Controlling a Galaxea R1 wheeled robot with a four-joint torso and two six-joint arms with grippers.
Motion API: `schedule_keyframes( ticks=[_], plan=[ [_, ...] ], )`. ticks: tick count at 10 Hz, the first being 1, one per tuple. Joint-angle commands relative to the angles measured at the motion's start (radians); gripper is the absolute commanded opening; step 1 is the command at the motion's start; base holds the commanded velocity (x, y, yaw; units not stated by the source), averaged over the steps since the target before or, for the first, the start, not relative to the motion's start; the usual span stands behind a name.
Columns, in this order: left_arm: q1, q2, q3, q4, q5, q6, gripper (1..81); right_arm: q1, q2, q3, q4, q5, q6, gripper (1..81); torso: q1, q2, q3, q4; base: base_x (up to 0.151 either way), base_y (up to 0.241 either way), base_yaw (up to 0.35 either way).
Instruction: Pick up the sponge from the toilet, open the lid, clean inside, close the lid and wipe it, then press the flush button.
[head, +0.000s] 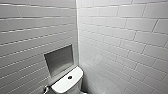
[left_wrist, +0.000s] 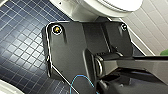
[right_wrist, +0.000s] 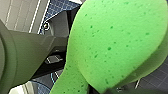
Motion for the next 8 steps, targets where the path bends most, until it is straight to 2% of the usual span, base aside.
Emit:
schedule_keyframes(
  ticks=[1,3,5,6,8],
  plan=[
    [0.077,0.145,-0.128,0.010,-0.062,-0.013,1.0,0.017,0.014,-0.014,0.011,-0.059,0.004,1.0,0.000,0.000,0.000,0.000,0.000,0.000,0.000],
    [0.100,0.234,-0.259,-0.013,-0.096,-0.010,1.0,0.016,0.030,-0.048,0.012,-0.059,0.004,1.0,0.000,0.000,0.000,0.000,0.000,0.000,0.000],
    [0.114,0.344,-0.442,-0.009,-0.102,-0.009,1.0,0.017,0.043,-0.071,0.011,-0.059,0.004,1.0,0.000,0.000,0.081,0.000,0.000,0.000,0.000],
    [0.117,0.366,-0.484,-0.009,-0.101,-0.010,1.0,0.020,0.045,-0.072,0.009,-0.059,0.004,1.0,0.000,0.000,0.009,0.000,0.000,0.000,0.000],
    [0.121,0.417,-0.568,-0.018,-0.093,-0.011,1.0,0.020,0.051,-0.081,0.006,-0.059,0.004,1.0,-0.001,-0.001,0.027,0.000,0.000,0.000,0.000]
  ],
)
